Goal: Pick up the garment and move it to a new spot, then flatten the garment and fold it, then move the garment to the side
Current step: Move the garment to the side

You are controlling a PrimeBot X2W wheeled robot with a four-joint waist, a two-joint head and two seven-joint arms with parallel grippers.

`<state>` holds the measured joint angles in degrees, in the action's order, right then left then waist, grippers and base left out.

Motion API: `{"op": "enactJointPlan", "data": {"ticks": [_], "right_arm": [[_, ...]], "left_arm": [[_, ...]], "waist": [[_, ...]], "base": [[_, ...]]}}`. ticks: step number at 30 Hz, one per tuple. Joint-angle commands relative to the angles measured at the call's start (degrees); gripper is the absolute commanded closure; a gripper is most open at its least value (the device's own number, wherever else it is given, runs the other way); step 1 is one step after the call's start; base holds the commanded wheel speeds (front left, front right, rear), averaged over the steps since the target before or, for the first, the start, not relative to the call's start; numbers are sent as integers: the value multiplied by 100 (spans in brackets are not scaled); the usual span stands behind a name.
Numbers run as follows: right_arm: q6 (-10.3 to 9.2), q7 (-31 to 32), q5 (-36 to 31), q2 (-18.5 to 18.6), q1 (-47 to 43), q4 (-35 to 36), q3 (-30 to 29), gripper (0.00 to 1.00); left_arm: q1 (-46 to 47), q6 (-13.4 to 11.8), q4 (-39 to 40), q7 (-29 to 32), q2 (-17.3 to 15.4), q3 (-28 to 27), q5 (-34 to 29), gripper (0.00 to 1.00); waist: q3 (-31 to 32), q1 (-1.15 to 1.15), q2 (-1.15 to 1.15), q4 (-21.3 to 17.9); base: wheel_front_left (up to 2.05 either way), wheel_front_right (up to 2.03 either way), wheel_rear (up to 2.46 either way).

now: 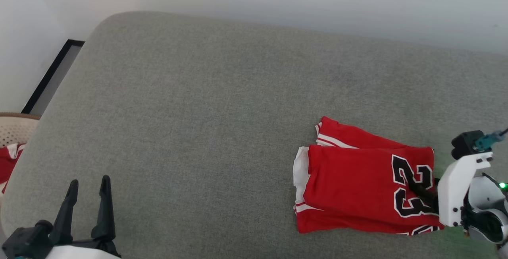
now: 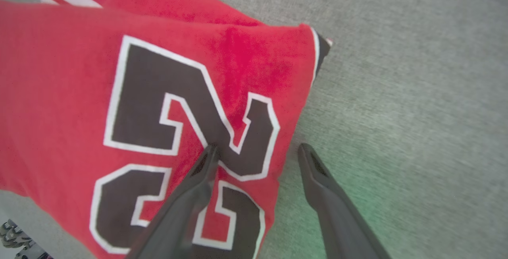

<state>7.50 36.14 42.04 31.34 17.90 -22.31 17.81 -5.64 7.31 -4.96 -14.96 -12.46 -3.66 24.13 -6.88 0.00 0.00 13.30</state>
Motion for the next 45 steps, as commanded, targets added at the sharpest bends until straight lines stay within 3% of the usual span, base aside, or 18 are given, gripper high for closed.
{"op": "enactJointPlan", "data": {"ticks": [1,6,7,8,9,20,30,45], "right_arm": [[-3,63,46,-67,57,-33,26,0],[-2,522,93,-264,165,-414,276,0],[-2,587,140,-302,178,-450,321,50],[-1,620,178,-320,202,-455,360,90],[-1,644,203,-311,225,-467,382,100],[-4,534,325,15,669,-10,33,100],[-4,443,38,398,1028,393,-417,100],[-4,-43,-745,920,1832,455,-1018,100]], "left_arm": [[101,13,-5,-29,18,14,2,0],[207,13,-45,-29,74,51,33,0],[223,13,-54,-29,80,58,27,0],[238,13,-57,-29,89,63,28,0],[257,13,-60,-29,99,62,34,0],[239,14,126,-29,96,-167,36,0],[463,14,278,-29,8,-117,-4,0],[1258,13,407,-29,-276,585,-83,0]], "waist": [[-48,0,0,41],[-122,0,0,96],[-131,0,0,105],[-142,0,0,111],[-153,0,0,113],[-221,0,0,-215],[-444,0,0,-942],[-1014,0,0,-2053]], "base": [[0,0,0],[0,0,0],[0,0,0],[0,0,0],[0,0,0],[0,0,0],[0,0,0],[0,0,0]]}}
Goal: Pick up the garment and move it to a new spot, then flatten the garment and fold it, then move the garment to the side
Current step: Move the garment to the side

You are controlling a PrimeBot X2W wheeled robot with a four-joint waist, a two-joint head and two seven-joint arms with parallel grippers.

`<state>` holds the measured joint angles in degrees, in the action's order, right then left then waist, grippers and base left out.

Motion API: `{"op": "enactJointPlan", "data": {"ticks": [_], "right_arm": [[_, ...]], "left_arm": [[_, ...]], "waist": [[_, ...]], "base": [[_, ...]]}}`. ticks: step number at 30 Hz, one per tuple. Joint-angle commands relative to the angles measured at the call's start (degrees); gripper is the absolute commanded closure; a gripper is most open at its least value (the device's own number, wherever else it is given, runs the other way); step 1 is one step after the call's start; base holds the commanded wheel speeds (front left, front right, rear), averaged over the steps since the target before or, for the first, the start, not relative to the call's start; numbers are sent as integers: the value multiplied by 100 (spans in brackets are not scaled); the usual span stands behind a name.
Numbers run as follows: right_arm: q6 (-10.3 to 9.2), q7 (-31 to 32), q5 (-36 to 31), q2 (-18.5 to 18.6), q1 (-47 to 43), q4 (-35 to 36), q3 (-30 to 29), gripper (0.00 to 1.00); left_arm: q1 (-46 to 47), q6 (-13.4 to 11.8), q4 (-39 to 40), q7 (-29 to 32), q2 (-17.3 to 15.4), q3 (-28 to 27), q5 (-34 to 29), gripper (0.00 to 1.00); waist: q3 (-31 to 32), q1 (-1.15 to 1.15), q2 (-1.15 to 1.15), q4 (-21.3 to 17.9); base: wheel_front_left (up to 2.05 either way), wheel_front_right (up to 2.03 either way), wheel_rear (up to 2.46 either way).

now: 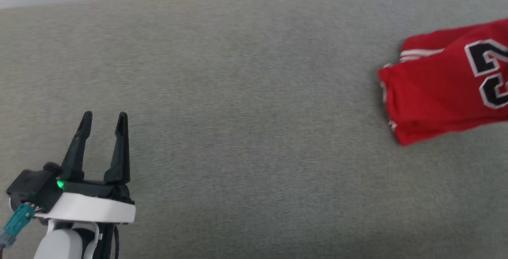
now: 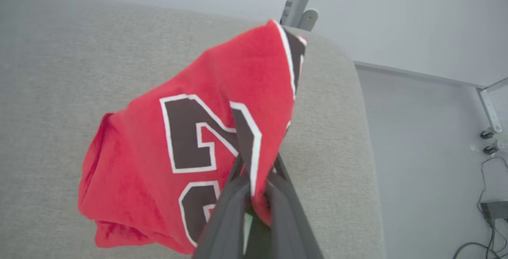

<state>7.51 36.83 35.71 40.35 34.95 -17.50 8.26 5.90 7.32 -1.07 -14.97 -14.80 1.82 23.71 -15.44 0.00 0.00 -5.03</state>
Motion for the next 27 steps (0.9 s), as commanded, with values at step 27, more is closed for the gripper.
{"op": "enactJointPlan", "data": {"ticks": [27], "right_arm": [[-5,-1597,-2409,-83,1069,-2319,-1225,76]], "left_arm": [[1128,13,30,-28,-243,1185,91,0]], "waist": [[-970,0,0,-203]], "base": [[0,0,0]]}}
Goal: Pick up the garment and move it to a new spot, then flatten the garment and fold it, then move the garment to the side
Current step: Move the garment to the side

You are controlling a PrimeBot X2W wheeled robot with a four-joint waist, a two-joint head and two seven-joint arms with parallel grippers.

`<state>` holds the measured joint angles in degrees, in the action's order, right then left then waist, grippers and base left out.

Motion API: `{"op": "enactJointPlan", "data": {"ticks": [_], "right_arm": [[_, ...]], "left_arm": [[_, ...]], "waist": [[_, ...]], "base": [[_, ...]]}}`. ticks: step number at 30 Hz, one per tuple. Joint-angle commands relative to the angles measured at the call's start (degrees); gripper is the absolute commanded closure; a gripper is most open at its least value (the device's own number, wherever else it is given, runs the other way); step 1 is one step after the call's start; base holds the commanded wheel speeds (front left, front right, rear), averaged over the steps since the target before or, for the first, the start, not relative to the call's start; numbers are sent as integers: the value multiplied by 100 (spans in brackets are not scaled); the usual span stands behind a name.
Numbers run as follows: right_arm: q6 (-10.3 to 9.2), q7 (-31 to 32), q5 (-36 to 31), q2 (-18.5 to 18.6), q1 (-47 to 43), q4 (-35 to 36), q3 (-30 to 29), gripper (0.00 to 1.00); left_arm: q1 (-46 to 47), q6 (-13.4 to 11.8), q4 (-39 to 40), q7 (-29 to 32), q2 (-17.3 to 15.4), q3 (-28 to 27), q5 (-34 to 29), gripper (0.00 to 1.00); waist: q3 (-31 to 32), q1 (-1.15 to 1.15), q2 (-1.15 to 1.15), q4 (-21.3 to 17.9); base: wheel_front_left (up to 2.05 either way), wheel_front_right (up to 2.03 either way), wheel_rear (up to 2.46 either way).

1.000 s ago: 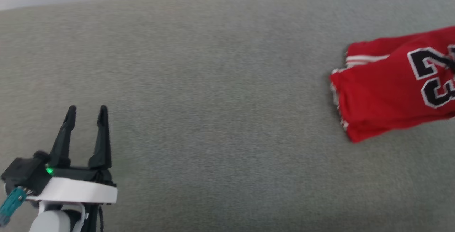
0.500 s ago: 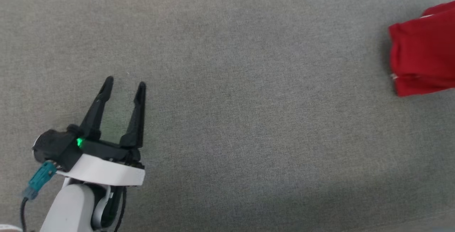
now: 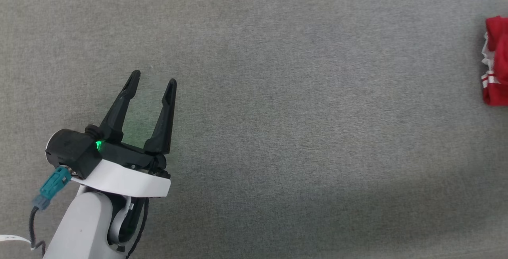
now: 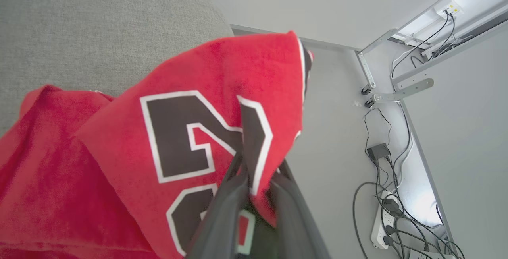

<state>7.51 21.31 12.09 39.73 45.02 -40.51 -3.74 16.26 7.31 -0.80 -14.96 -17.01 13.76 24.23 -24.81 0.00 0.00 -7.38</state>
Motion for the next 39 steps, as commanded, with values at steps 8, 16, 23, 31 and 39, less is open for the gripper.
{"op": "enactJointPlan", "data": {"ticks": [8,16,23,31,39], "right_arm": [[-5,-173,-702,-356,175,-564,-583,0],[-5,-354,-1206,-565,408,-679,-1092,0],[-5,-478,-1501,-680,561,-633,-1473,0],[-5,-681,-1526,-973,488,-559,-1494,0],[-5,-1288,-926,-1408,281,-364,-919,0]], "left_arm": [[127,14,2,-30,-40,-52,89,0],[91,14,33,-30,-57,-151,129,0],[3,14,88,-29,-59,-265,174,0],[-160,14,121,-30,-28,-396,226,0],[-464,14,216,-30,-48,-665,186,0]], "waist": [[-151,0,0,120],[-159,0,0,108],[-93,0,0,121],[98,0,0,200],[552,0,0,254]], "base": [[0,0,0],[0,0,0],[0,0,0],[0,0,0],[0,0,0]]}}
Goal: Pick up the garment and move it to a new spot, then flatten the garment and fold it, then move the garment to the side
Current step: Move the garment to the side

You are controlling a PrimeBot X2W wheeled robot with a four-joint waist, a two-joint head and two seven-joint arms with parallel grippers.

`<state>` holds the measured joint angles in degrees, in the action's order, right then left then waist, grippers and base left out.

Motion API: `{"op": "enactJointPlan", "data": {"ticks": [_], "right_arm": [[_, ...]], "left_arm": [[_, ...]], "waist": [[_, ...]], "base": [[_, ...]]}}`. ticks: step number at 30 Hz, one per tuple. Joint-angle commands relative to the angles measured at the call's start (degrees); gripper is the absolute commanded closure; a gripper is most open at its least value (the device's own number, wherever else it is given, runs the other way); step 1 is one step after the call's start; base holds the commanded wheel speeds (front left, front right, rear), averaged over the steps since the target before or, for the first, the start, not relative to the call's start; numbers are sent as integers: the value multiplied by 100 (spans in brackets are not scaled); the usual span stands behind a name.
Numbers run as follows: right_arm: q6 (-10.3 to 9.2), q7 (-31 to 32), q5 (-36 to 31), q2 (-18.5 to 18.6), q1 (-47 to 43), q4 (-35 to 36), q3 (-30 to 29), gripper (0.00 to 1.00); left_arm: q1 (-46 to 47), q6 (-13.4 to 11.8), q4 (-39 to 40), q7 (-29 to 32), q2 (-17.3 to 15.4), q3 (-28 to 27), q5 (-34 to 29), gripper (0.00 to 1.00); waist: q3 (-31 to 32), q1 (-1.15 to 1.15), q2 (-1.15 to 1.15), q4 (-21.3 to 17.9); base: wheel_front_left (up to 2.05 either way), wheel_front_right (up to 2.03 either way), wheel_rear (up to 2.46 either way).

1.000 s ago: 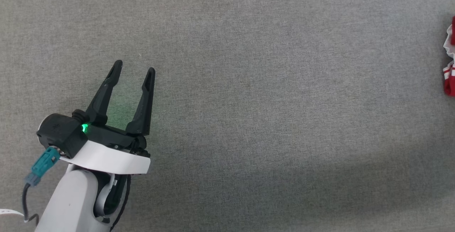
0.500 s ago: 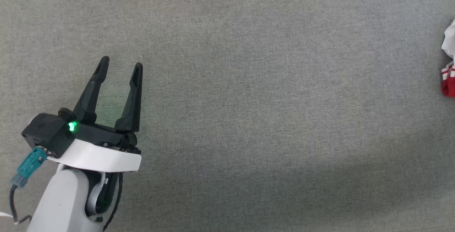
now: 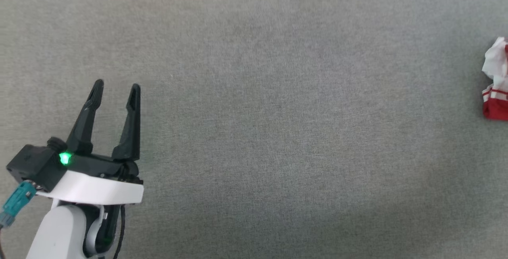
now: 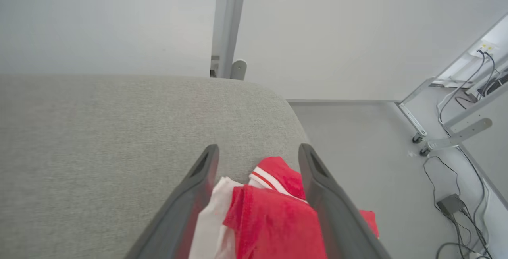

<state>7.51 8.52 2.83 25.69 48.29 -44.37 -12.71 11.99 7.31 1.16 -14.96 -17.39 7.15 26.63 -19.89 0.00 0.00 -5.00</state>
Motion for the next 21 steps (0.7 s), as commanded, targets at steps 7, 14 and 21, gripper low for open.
{"op": "enactJointPlan", "data": {"ticks": [7,14,21], "right_arm": [[-5,-656,768,-288,-524,404,758,0],[-5,-1268,1288,-483,-1161,861,1329,0],[-5,-1717,1510,-657,-1795,1173,1631,0]], "left_arm": [[-308,14,-134,-29,72,-184,-86,0],[-562,14,-320,-30,180,-432,-207,0],[-825,13,-379,-30,331,-742,-474,0]], "waist": [[583,0,0,98],[1027,0,0,171],[1402,0,0,223]], "base": [[0,0,0],[0,0,0],[0,0,0]]}}
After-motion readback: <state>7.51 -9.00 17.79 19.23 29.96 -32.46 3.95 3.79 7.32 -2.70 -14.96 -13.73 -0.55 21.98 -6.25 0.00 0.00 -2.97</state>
